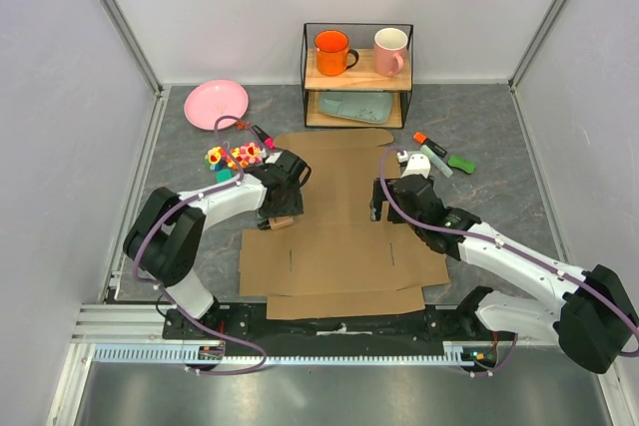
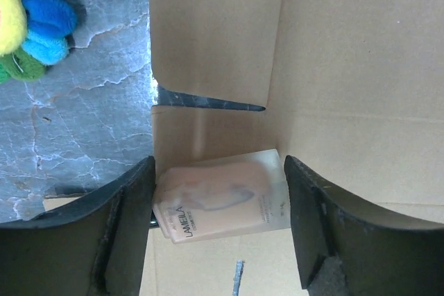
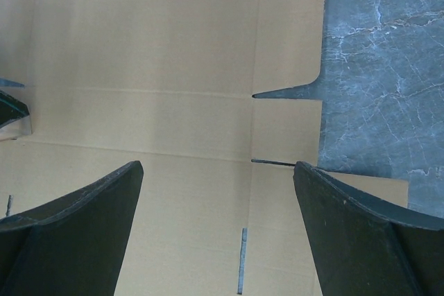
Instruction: Fold the paper box
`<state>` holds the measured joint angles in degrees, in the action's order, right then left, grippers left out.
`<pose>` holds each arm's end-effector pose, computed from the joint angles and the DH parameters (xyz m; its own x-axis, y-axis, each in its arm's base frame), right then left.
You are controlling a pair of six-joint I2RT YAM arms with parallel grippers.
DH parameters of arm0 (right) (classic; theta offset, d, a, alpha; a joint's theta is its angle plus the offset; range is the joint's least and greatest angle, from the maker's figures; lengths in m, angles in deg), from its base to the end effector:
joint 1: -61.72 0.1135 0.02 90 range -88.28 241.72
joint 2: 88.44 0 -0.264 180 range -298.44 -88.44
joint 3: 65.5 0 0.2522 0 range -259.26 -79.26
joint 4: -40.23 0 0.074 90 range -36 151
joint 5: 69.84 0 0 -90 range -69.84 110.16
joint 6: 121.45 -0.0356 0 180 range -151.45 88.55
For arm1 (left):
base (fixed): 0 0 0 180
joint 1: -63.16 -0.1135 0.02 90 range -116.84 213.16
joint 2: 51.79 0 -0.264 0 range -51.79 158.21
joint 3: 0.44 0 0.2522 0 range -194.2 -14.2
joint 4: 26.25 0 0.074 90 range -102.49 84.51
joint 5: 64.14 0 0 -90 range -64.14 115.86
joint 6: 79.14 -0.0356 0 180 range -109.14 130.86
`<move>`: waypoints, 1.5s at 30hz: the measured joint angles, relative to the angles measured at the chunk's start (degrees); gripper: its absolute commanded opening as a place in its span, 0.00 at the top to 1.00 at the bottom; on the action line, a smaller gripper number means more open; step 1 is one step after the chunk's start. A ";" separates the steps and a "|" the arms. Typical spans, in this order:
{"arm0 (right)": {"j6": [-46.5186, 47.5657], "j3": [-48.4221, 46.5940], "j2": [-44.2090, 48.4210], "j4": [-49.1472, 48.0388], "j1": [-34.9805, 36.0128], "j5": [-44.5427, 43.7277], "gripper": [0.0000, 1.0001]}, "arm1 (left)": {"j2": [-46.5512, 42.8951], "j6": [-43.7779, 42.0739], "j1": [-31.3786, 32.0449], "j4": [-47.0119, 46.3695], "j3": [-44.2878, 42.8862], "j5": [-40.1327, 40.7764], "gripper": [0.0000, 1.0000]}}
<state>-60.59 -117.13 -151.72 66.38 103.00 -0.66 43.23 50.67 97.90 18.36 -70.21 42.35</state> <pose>0.1835 0.1443 0.2326 -0.5998 0.0791 -0.7962 -0.1300 0.9723 0.1945 0.2592 -0.1675 0.1674 -0.8911 -0.1292 -0.4351 -0.1359 0.9906 -0.0157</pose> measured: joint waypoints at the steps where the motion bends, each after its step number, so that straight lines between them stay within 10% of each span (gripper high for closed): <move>1: 0.00 0.00 -0.17 -0.04 0.00 0.00 0.02 | 0.20 -0.22 0.00 0.07 -0.33 -0.17 0.48; 10: 0.00 0.00 -0.52 -0.44 0.00 0.00 0.02 | -0.59 -1.49 0.02 0.00 0.11 -0.57 0.97; 20: 0.00 0.00 -0.50 -0.74 0.00 0.02 0.02 | -9.62 -1.70 -2.16 5.44 2.16 1.05 0.98; 28: 0.00 0.00 -0.20 -0.72 0.00 0.26 0.02 | -21.53 -1.66 -18.97 7.85 7.15 0.52 0.98; 35: -0.04 0.02 0.46 -0.70 0.00 0.72 0.02 | -21.86 -1.42 -28.30 8.81 10.03 -2.67 0.43; 38: -0.04 0.02 1.09 -0.44 0.00 0.96 0.02 | -21.86 -0.72 -28.30 8.81 10.03 -4.26 0.02; 45: -0.04 0.04 5.25 1.16 0.00 0.96 0.02 | -28.87 0.37 -28.41 9.53 11.87 -8.72 0.00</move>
<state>-60.64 -117.09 -146.48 67.54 103.00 0.31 14.36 51.05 69.48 27.89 -58.34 33.63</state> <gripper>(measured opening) 0.982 0.993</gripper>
